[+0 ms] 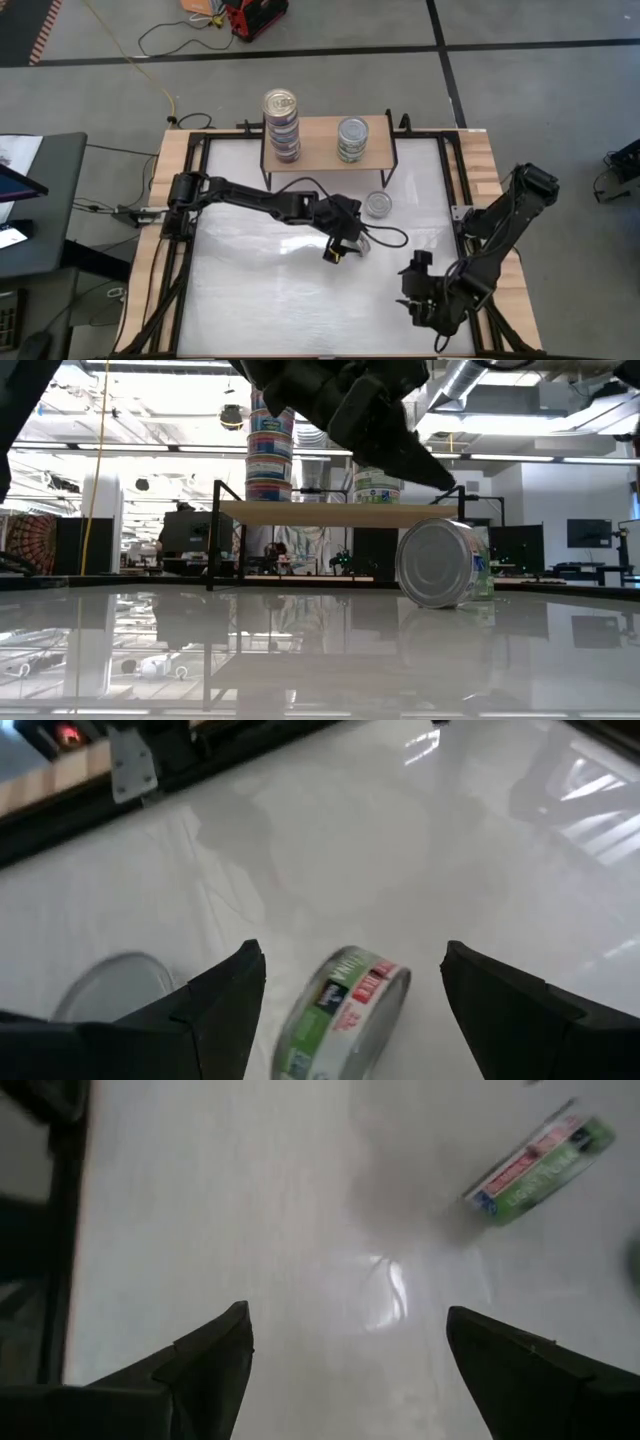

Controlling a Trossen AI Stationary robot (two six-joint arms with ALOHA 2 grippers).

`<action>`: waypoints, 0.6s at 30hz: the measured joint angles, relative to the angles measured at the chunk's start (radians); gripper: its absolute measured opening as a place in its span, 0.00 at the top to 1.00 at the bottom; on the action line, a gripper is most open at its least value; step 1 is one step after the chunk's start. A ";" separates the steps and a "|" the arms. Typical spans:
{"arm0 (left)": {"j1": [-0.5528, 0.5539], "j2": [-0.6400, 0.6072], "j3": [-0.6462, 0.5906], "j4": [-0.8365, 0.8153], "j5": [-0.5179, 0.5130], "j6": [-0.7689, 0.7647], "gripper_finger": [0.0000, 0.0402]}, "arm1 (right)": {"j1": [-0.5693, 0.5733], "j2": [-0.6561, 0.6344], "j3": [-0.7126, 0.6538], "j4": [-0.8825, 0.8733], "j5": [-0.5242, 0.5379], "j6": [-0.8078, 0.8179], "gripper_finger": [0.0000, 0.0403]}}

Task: Stack canned seafood by type on shelf
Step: Stack the green tuna can on top of the green tuna can

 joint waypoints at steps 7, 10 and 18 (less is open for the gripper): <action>-0.053 -0.049 -0.009 -0.014 -0.233 -0.031 0.28 | -0.098 0.001 -0.117 0.096 0.151 0.049 0.12; -0.078 -0.101 -0.057 -0.014 -0.310 -0.040 0.28 | -0.111 0.001 -0.160 0.130 0.234 0.078 0.12; -0.101 -0.325 -0.347 0.210 -0.382 -0.160 0.28 | -0.170 0.001 -0.261 0.347 0.351 0.064 0.12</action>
